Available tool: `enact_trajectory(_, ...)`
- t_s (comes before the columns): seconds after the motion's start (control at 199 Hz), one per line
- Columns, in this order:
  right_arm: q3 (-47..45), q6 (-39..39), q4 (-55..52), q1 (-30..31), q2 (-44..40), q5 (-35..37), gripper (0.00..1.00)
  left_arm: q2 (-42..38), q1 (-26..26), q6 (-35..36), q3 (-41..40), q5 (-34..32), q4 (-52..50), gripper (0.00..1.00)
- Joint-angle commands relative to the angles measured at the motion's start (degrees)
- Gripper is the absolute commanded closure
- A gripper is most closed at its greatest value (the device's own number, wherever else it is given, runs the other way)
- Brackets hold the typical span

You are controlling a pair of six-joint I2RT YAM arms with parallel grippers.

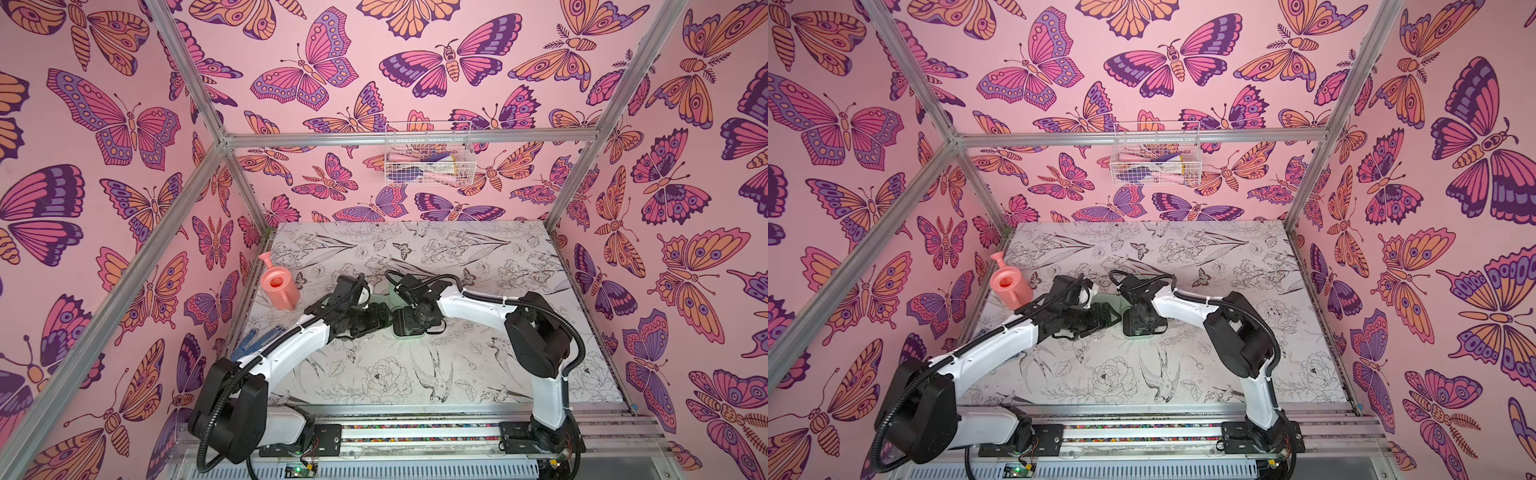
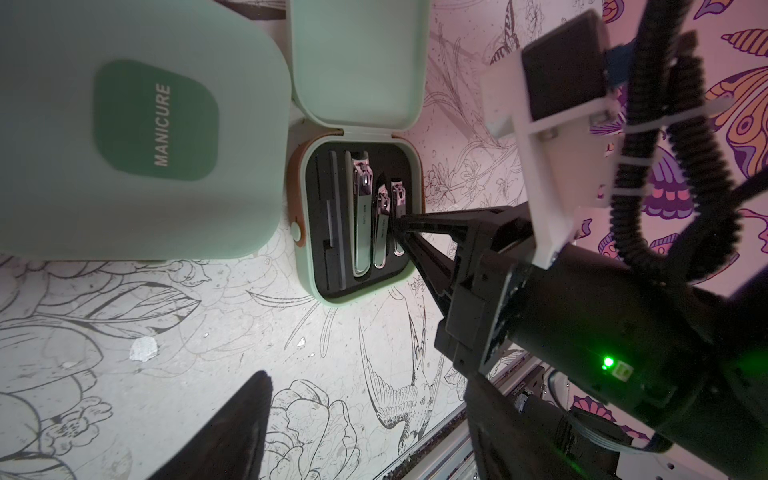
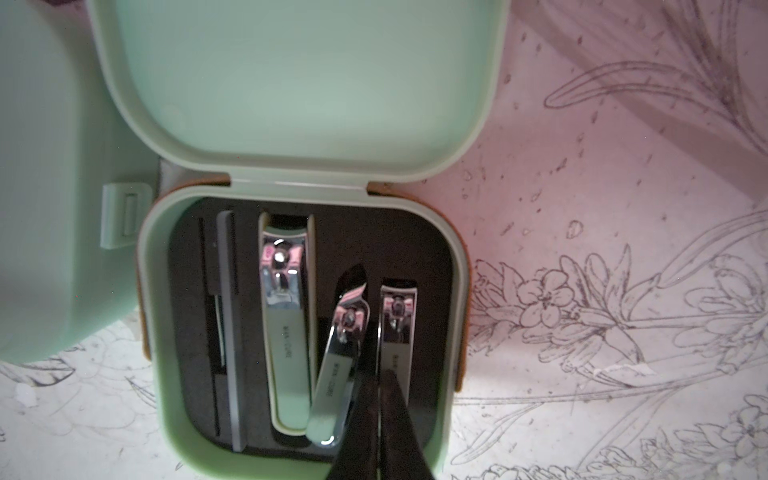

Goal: Organize nail clipper sets
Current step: Adjust the nail clipper in the storage box.

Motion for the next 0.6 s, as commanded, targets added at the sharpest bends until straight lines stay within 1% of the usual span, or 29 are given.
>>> enact_trajectory(0.0,-0.76,0.97,0.58,0.51,2.23,0.01,0.93,0.18,0.4,0.42,-0.57,0.65,-0.86,0.25)
enact_trajectory(0.302,-3.27,1.7,1.05,0.48,1.61,0.27,0.93,0.02,0.4,0.35,-0.7,0.52,-0.86,0.25)
enact_trajectory(0.598,-0.32,-0.96,-0.08,0.91,-3.44,-1.09,0.89,-0.26,0.4,0.18,-0.62,0.55,-0.86,0.25)
